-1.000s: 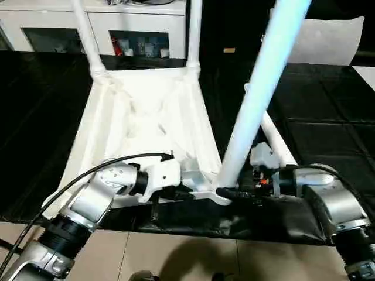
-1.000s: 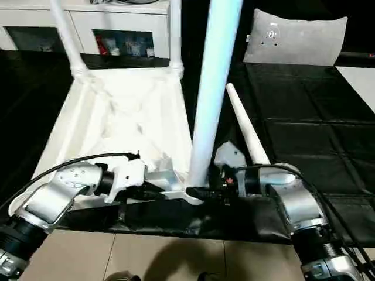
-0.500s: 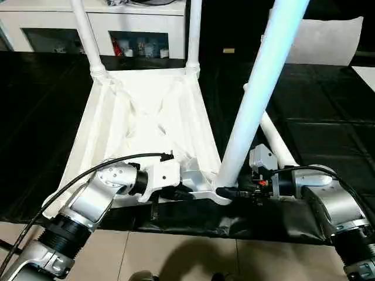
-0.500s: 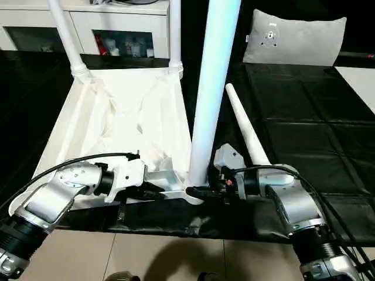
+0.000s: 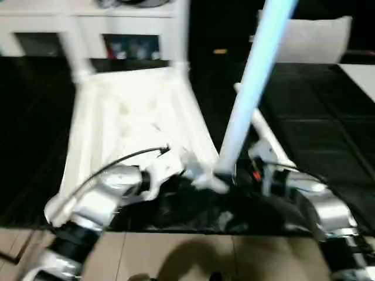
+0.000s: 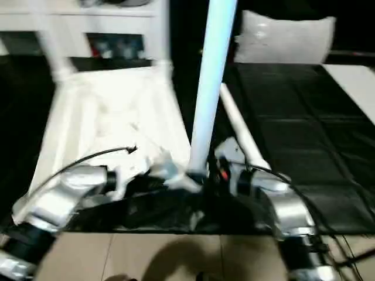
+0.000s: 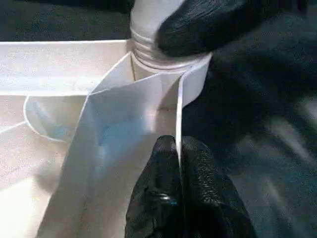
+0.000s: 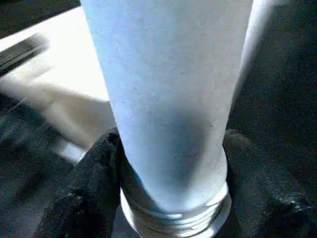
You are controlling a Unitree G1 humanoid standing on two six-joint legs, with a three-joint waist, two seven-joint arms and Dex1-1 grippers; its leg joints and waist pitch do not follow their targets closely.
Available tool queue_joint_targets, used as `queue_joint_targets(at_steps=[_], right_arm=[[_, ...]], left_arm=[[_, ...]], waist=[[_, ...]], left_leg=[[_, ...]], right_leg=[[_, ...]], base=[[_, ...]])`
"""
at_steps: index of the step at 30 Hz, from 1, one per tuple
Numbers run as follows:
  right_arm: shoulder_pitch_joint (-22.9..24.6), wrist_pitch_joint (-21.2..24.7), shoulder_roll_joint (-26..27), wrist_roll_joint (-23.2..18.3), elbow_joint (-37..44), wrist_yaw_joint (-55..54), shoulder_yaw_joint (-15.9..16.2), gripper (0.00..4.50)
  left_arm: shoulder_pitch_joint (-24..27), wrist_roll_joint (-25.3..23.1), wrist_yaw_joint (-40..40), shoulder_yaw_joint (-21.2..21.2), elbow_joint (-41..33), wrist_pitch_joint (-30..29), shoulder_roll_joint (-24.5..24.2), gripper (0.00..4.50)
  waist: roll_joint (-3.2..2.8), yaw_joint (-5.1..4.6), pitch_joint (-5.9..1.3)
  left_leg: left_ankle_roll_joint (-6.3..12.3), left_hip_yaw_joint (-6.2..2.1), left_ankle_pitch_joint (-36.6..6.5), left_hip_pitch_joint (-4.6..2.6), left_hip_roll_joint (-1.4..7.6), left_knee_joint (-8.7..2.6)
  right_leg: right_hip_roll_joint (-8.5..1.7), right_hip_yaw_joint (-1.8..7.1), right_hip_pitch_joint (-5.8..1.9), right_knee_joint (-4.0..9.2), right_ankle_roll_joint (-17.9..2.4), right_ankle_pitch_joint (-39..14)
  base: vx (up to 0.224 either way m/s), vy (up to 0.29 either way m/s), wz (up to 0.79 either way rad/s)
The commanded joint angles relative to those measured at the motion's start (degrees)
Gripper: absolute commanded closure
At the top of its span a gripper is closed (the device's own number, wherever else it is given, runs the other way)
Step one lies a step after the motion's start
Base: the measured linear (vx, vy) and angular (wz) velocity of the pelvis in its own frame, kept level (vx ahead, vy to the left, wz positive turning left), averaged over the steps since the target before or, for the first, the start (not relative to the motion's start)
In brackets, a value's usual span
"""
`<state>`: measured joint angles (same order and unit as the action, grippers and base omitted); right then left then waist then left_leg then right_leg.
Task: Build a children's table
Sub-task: Rotate leg to tighten, then rotate table base
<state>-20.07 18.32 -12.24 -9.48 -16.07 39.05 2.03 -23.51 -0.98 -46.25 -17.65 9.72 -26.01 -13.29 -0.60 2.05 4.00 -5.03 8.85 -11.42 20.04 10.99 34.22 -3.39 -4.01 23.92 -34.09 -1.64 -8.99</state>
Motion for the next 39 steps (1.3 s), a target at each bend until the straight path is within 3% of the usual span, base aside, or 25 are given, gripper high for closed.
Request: queue_joint_targets(at_steps=[1, 2, 6, 7, 9, 12, 16, 18, 19, 20, 22, 24, 26, 27, 30, 31, 32, 35, 36, 37, 39], right_arm=[[-2.46, 2.75, 6.71, -1.78, -2.31, -6.72, 1.44, 1.86], [-3.28, 3.39, 8.46, -1.63, -3.41, -10.4, 0.14, 1.86], [-4.9, 3.53, 11.41, -0.44, -5.67, -17.81, -2.0, 1.86], [-5.65, 2.24, 12.55, 0.86, -6.92, -20.58, -2.55, 1.86], [-5.85, 1.36, 13.09, 1.06, -7.3, -21.32, -2.96, 1.86], [-5.7, 0.71, 13.73, -0.47, -6.28, -21.29, -4.8, 1.16], [-5.16, 0.34, 12.78, 0.12, -4.87, -21.36, -4.94, 0.94], [-3.95, -1.49, 11.11, 1.65, -3.13, -22.49, -5.02, 0.69], [-3.2, -1.58, 10.59, 1.51, -1.84, -22.61, -5.54, 0.69], [-1.32, -0.18, 9.77, 0.59, 1.86, -21.59, -6.28, 0.61], [-0.7, 0.08, 9.53, 0.36, 3.08, -21.08, -6.44, 0.44], [1.98, 2.48, 9.0, -0.41, 8.14, -20.87, -6.42, 0.27], [4.21, 4.2, 8.81, -1.22, 12.1, -21.21, -6.36, 0.21], [5.58, 4.83, 8.74, -1.68, 14.07, -21.27, -6.41, 0.03], [8.38, 5.05, 8.81, -2.98, 17.82, -21.6, -6.86, 0.0], [9.03, 4.88, 9.02, -3.39, 18.76, -21.86, -7.11, 0.0], [9.55, 4.98, 9.16, -3.67, 19.63, -22.04, -7.25, 0.0], [10.54, 6.61, 8.56, -3.68, 21.17, -20.42, -5.48, 0.0], [10.74, 7.84, 8.08, -3.37, 21.33, -19.73, -4.44, 0.0], [11.36, 11.55, 6.44, -1.9, 22.06, -18.42, -1.3, 0.0], [11.62, 13.16, 5.45, -0.99, 22.23, -17.94, 0.46, 0.0]], left_arm=[[-3.99, 1.48, 6.7, 0.41, -0.07, -1.13, 6.79, 4.5], [-4.96, 1.06, 9.26, 0.95, 1.2, -1.47, 8.66, 4.5], [-6.97, 0.16, 13.8, 1.73, 3.6, -1.28, 11.7, 4.5], [-7.79, -0.8, 14.67, 1.49, 4.28, -0.69, 12.35, 4.5], [-8.05, -1.61, 14.42, 0.91, 4.44, -0.2, 12.11, 4.5], [-7.85, -3.23, 12.21, -1.22, 4.38, 1.65, 9.93, 4.5], [-7.88, -3.39, 11.27, -1.78, 5.14, 3.14, 9.08, 4.5], [-8.25, -3.57, 11.5, -1.95, 6.82, 5.02, 8.89, 4.5], [-8.54, -4.21, 12.21, -2.0, 8.07, 6.39, 8.92, 4.5], [-8.86, -4.23, 12.81, -1.3, 10.27, 9.83, 9.31, 4.5], [-8.91, -3.99, 12.69, -1.02, 10.85, 10.92, 9.46, 4.5], [-8.57, -1.74, 11.7, 0.71, 10.57, 10.52, 10.16, 3.97], [-8.18, -0.06, 11.25, 1.95, 9.96, 10.7, 10.68, 3.97], [-7.84, 0.48, 11.59, 2.54, 9.56, 11.87, 10.84, 3.74], [-6.53, 2.86, 11.15, 4.44, 7.79, 11.97, 10.92, 3.62], [-5.64, 4.39, 10.74, 5.9, 6.27, 10.51, 10.61, 3.62], [-5.12, 5.36, 10.46, 6.91, 5.6, 9.97, 10.41, 3.62], [-2.7, 5.5, 10.39, 9.55, 1.45, 6.83, 6.63, 3.62], [-2.06, 4.64, 10.72, 10.14, 0.11, 6.2, 4.96, 3.62], [-0.48, 3.07, 11.04, 11.85, -3.29, 5.13, 0.44, 3.62], [0.32, 2.7, 10.79, 12.87, -5.22, 4.46, -1.79, 3.62]], waist=[[1.18, 0.59, -4.08], [0.95, 0.48, -3.96], [0.77, 0.74, -4.44], [0.46, 0.85, -4.59], [0.46, 0.95, -4.83], [0.2, 1.12, -4.84], [0.17, 1.09, -4.66], [0.15, 1.32, -4.5], [0.94, 1.28, -4.48], [1.1, 1.62, -4.52], [0.9, 2.05, -4.45], [0.94, 2.3, -4.28], [1.0, 2.75, -4.34], [0.96, 2.87, -4.15], [0.89, 2.93, -4.1], [0.61, 2.84, -4.01], [0.83, 2.78, -4.01], [0.33, 2.56, -3.92], [0.41, 2.49, -3.97], [0.37, 2.22, -3.76], [0.07, 1.66, -3.73]], left_leg=[[2.35, 0.1, -8.88, 0.89, 0.54, -3.67], [2.48, 0.18, -8.9, 0.67, 0.56, -3.71], [2.88, 0.1, -7.51, 0.68, 0.59, -3.6], [3.2, 0.15, -6.5, 0.71, 0.76, -3.59], [3.54, 0.16, -5.12, 0.84, 0.82, -3.52], [4.37, 0.14, -4.6, 0.91, 0.99, -3.61], [4.17, 0.17, -5.89, 0.82, 0.98, -3.7], [3.42, 0.28, -7.53, 0.53, 0.97, -3.75], [3.47, 0.36, -7.37, 0.68, 0.96, -3.78], [3.5, 0.35, -6.81, 0.59, 0.96, -3.81], [3.86, 0.39, -6.33, 0.65, 0.91, -3.81], [3.85, 0.38, -6.8, 0.65, 0.83, -3.9], [3.79, 0.41, -7.22, 0.52, 0.93, -3.91], [3.51, 0.3, -8.12, 0.51, 1.13, -4.11], [3.33, 0.3, -9.05, 0.54, 1.01, -4.18], [3.17, 0.21, -9.34, 0.65, 0.98, -4.23], [3.18, 0.31, -9.63, 0.57, 0.91, -4.15], [2.81, 0.11, -9.96, 0.67, 0.99, -4.29], [2.65, -0.05, -9.78, 0.83, 1.0, -4.36], [2.57, 0.0, -10.12, 0.72, 0.93, -4.42], [2.06, -0.15, -10.68, 0.62, 0.93, -4.49]], right_leg=[[-3.84, 1.92, -3.77, 5.6, -4.48, -28.3], [-3.76, 2.02, -3.38, 5.68, -4.62, -28.31], [-3.8, 2.04, -3.6, 5.3, -5.36, -24.65], [-3.79, 2.2, -3.54, 4.92, -6.35, -20.9], [-3.82, 2.31, -3.82, 4.38, -7.63, -16.65], [-3.91, 2.4, -4.11, 3.86, -9.67, -11.77], [-3.98, 2.38, -4.13, 4.15, -9.67, -13.48], [-3.98, 2.42, -3.89, 4.58, -8.54, -16.99], [-3.94, 2.42, -4.0, 4.62, -8.18, -17.3], [-3.9, 2.5, -4.02, 4.52, -7.57, -17.45], [-3.88, 2.61, -3.98, 4.57, -6.62, -17.48], [-3.97, 2.53, -3.88, 4.83, -5.79, -20.11], [-4.2, 2.55, -3.86, 5.12, -5.07, -22.09], [-4.08, 2.44, -3.59, 5.27, -4.75, -23.16], [-4.04, 2.45, -3.44, 5.37, -3.8, -24.21], [-4.1, 2.41, -3.42, 5.36, -3.63, -24.85], [-4.06, 2.39, -3.24, 5.63, -3.26, -25.72], [-3.85, 2.29, -3.16, 5.54, -2.96, -25.9], [-3.77, 2.25, -3.4, 5.29, -2.98, -25.13], [-3.56, 2.25, -3.18, 5.4, -2.81, -24.91], [-3.43, 2.26, -3.2, 5.19, -3.13, -24.68]], base=[[0.0, 0.0, 0.0], [0.0, 0.0, 0.0], [0.0, 0.0, 0.0], [0.0, 0.0, 0.0], [0.0, 0.0, 0.0], [0.0, 0.0, 0.0], [0.0, 0.0, 0.0], [0.0, 0.0, 0.0], [0.0, 0.0, 0.0], [0.0, 0.0, 0.0], [0.0, 0.0, 0.0], [0.0, 0.0, 0.0], [0.0, 0.0, 0.0], [0.0, 0.0, 0.0], [0.0, 0.0, 0.0], [0.0, 0.0, 0.0], [0.0, 0.0, 0.0], [0.0, 0.0, 0.0], [0.0, 0.0, 0.0], [0.0, 0.0, 0.0], [0.0, 0.0, 0.0]])
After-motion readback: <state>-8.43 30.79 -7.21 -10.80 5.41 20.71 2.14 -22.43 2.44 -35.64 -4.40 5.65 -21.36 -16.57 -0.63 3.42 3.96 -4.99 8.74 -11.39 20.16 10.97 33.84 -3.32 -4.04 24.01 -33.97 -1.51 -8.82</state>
